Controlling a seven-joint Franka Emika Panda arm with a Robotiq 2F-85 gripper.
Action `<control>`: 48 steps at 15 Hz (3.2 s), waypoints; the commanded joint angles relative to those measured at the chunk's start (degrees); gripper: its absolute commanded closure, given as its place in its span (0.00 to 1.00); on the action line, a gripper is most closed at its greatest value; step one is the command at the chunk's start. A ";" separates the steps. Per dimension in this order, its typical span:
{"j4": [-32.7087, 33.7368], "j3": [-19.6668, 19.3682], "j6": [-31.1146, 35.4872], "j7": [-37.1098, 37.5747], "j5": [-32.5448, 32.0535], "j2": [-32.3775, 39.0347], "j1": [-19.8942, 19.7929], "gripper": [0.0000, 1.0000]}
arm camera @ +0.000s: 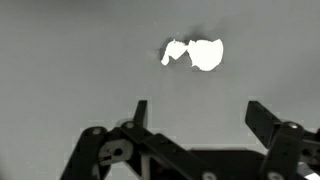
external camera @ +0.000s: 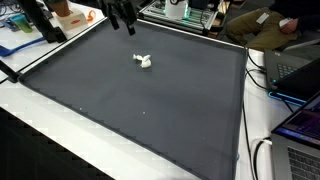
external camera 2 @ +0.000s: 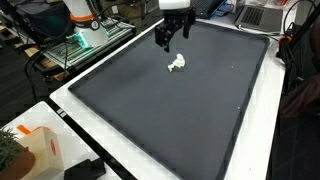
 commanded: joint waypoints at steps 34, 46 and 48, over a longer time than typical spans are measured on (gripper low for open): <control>41.04 -2.57 -33.37 -1.00 0.11 25.15 -1.16 0.00; 61.82 -1.53 -47.31 -1.24 0.33 39.85 -1.75 0.00; 64.65 -1.43 -49.43 -1.11 0.31 41.98 -1.84 0.00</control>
